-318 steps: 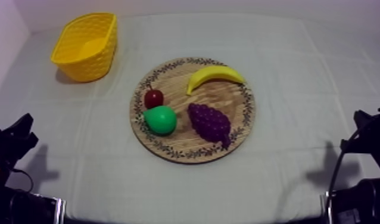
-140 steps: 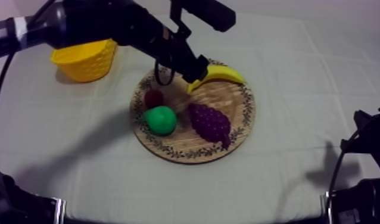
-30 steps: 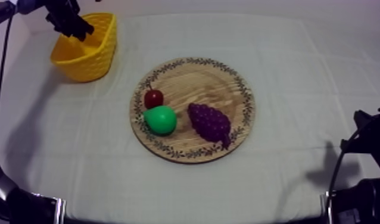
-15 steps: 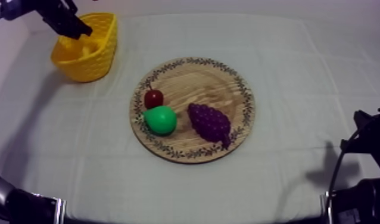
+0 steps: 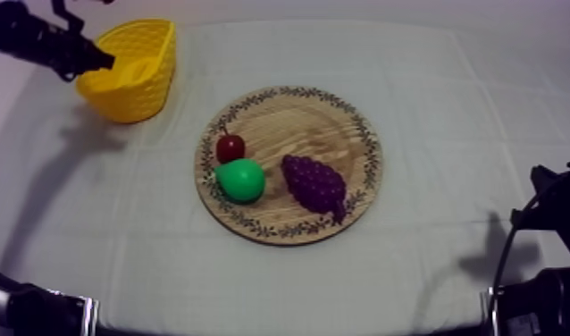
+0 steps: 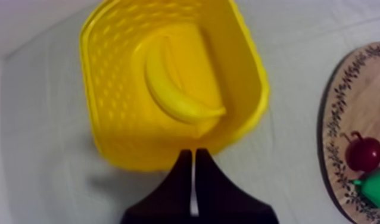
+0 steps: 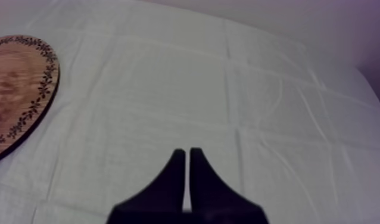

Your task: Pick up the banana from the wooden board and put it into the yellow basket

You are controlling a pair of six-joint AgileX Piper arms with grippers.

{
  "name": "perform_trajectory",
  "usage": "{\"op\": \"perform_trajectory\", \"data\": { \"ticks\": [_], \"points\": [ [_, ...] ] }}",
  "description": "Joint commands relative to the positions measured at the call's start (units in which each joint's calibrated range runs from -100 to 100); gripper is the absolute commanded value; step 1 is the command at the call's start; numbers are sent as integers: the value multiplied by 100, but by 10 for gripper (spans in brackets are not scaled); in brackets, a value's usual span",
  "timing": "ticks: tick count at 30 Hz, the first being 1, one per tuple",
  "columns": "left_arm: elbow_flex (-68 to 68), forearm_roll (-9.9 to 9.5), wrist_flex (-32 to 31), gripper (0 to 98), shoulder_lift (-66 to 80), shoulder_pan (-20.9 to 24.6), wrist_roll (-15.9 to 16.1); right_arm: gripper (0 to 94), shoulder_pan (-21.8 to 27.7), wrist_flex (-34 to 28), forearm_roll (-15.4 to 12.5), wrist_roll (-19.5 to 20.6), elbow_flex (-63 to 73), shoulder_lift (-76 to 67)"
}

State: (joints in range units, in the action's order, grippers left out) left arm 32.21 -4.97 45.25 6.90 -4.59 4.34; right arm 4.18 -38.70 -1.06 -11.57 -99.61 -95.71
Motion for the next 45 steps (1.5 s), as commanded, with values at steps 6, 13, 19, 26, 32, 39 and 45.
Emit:
{"op": "perform_trajectory", "data": {
  "ticks": [6, 13, 19, 26, 32, 39, 45],
  "points": [
    [2053, 91, -275, 1, 2405, -15, -80, 4, 3, -1, 1, 2, -5, -5],
    [3675, 184, -628, 1, 4258, 27, -125, 4, 3, -1, 1, 2, -5, -5],
    [5092, 486, -934, 1, 5955, 141, -82, 4, 3, -1, 1, 2, -5, -5],
    [5983, 845, -428, 1, 7749, 381, 117, 4, 3, -1, 1, 2, -5, -5],
    [6264, 851, -67, 1, 8754, 377, 121, 4, 3, -1, 1, 2, -5, -5],
    [6336, 733, 26, 1, 9246, 266, 13, 4, 3, -1, 1, 2, -5, -5],
    [6342, 700, 24, 1, 9302, 178, -443, 4, 3, -1, 1, 2, -5, -5]
  ]
}}
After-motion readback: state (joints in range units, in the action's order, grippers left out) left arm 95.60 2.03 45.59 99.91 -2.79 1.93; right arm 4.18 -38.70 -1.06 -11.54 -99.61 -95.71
